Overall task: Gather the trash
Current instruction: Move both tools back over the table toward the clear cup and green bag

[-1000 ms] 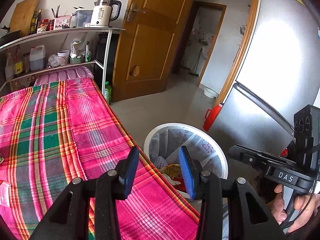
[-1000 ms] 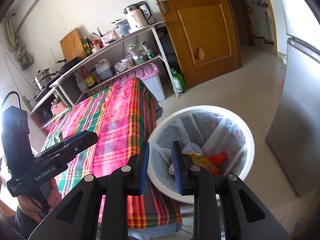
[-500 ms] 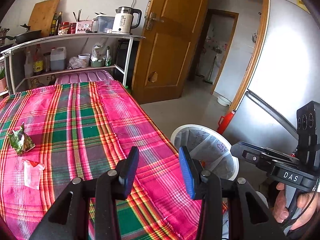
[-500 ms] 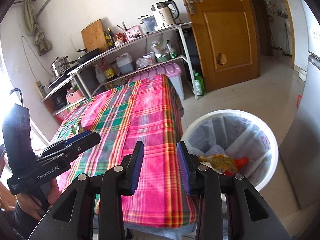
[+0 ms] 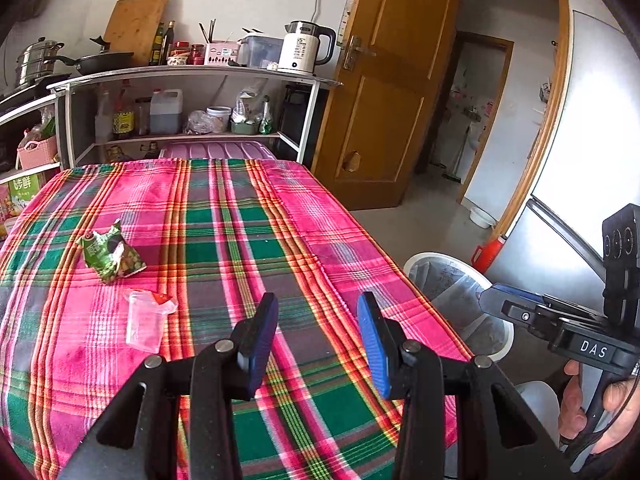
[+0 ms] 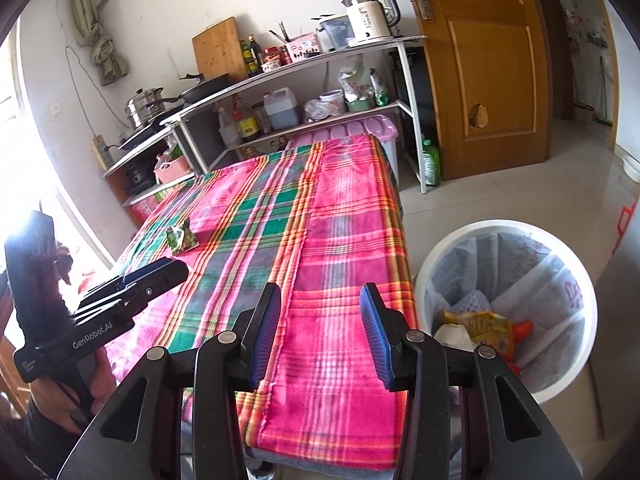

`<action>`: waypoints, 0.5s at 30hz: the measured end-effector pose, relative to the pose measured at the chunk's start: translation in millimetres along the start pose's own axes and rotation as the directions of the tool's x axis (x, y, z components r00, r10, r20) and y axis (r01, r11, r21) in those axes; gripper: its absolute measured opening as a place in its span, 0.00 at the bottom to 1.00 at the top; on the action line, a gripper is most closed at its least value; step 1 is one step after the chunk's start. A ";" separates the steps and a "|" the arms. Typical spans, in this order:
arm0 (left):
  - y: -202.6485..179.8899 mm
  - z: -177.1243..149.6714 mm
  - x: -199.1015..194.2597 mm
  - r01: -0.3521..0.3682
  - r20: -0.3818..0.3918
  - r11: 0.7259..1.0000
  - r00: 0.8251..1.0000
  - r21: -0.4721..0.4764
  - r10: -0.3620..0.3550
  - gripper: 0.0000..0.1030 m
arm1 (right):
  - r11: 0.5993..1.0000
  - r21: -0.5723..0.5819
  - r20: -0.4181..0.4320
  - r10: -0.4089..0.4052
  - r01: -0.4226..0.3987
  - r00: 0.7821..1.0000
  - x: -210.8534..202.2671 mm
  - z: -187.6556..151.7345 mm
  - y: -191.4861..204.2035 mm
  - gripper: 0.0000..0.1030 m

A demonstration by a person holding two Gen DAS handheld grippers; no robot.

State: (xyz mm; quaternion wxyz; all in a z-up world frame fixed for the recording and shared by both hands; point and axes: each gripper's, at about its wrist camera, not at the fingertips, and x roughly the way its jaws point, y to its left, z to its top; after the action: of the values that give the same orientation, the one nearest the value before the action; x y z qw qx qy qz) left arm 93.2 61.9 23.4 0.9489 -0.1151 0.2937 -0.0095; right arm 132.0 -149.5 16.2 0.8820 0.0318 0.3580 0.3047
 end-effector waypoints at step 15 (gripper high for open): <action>78.3 -8.9 -11.2 -0.170 0.012 0.981 0.985 -0.097 0.172 0.48 | 0.996 -0.067 -0.049 0.048 -0.051 0.998 37.6 8.1 38.4 0.42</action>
State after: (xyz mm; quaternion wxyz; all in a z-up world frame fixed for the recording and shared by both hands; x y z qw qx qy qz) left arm 75.0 137.1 5.0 0.9425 -0.1349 0.2931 0.0872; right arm 138.5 -95.9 9.7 0.8659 0.0034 0.3675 0.3393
